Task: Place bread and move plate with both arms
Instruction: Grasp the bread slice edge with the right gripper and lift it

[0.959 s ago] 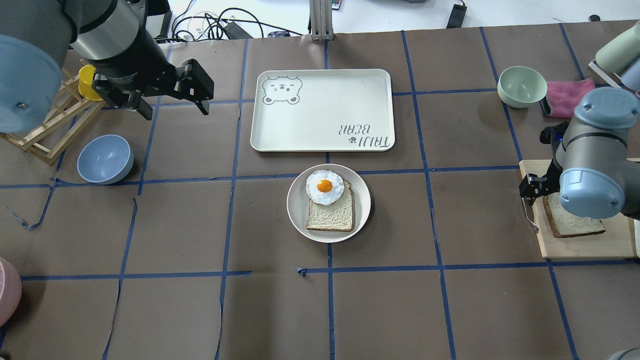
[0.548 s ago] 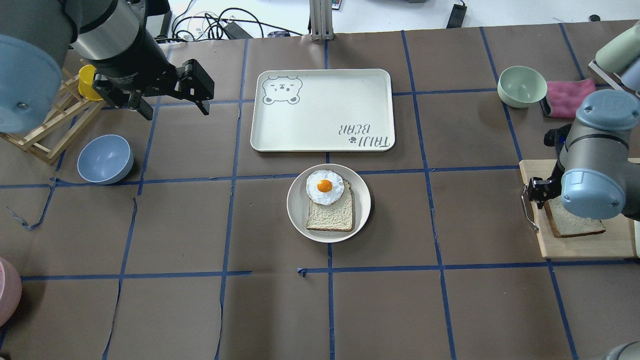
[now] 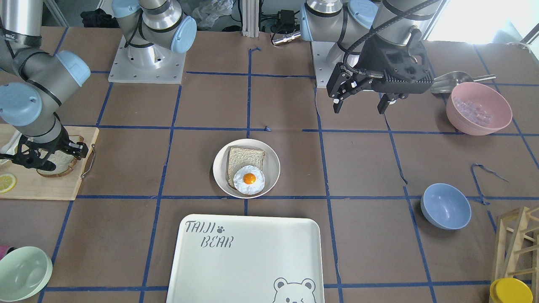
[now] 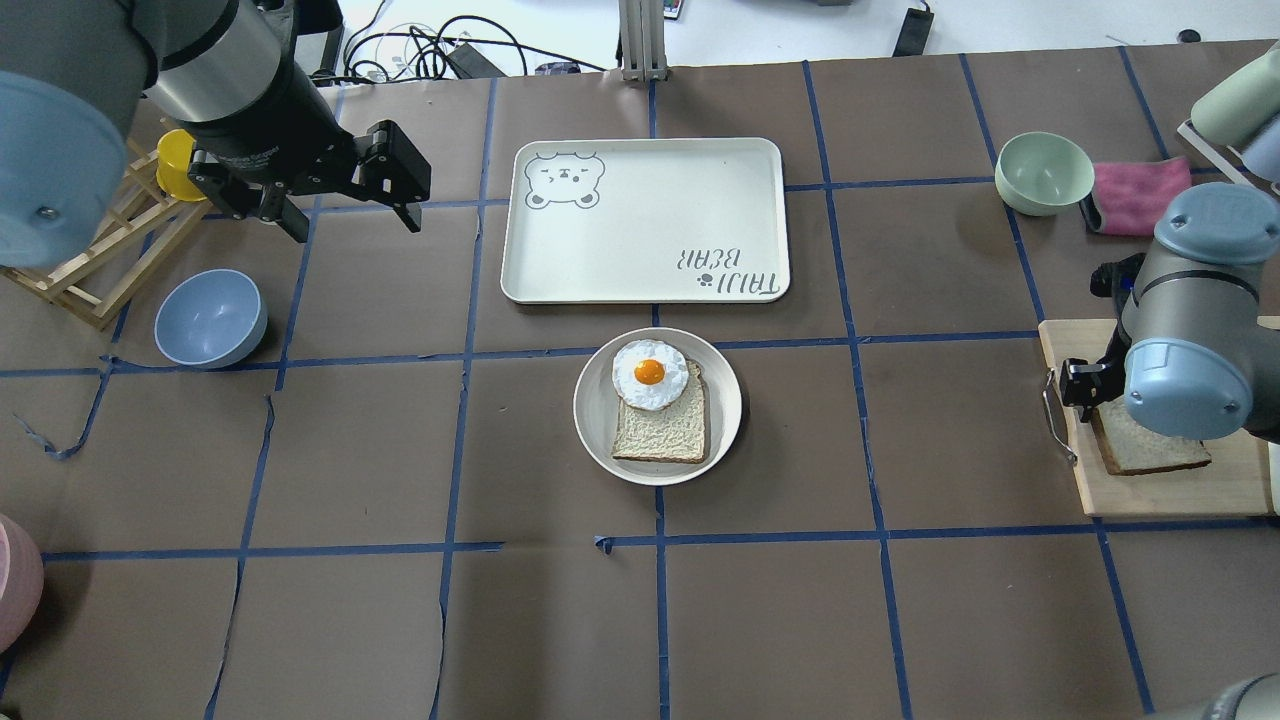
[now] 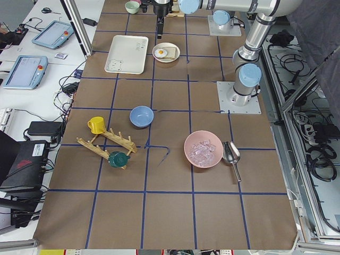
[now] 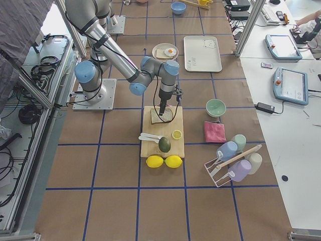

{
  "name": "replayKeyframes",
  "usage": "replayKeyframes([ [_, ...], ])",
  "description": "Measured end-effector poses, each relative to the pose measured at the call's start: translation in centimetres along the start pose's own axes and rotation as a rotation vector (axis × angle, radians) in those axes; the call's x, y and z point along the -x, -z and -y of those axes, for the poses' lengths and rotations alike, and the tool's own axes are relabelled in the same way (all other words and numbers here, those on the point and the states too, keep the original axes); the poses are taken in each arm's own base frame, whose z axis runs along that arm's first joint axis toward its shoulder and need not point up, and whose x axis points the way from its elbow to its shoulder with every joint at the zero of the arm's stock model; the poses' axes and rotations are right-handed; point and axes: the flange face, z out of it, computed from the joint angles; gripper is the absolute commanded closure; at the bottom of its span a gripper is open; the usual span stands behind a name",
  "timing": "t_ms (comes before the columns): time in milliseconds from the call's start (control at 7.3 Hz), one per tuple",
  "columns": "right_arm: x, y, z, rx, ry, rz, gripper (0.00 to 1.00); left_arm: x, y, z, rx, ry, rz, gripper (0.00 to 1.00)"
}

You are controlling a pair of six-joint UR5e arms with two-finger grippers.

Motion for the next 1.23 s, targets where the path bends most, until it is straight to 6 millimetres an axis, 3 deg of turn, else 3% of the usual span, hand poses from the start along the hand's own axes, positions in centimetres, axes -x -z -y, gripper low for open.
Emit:
replayKeyframes([
  [274,-0.40,-0.23,-0.04,0.007,-0.007,0.003,0.50,0.00,0.14,0.05,-0.004,0.000,0.000,0.00],
  [411,-0.43,-0.45,0.02,0.009,-0.008,0.005,0.56,0.00,0.19,0.06,-0.005,0.000,-0.001,0.00],
  [685,-0.38,-1.01,0.19,0.017,-0.006,0.008,0.91,0.00,0.27,0.08,-0.007,0.000,0.000,0.00],
  [822,-0.44,-1.06,0.21,0.019,0.005,0.006,1.00,0.01,0.30,0.09,-0.007,0.000,0.001,0.00],
  [1233,-1.01,-0.77,0.06,0.023,0.023,0.000,1.00,0.03,0.33,0.10,-0.008,0.001,0.003,0.00],
])
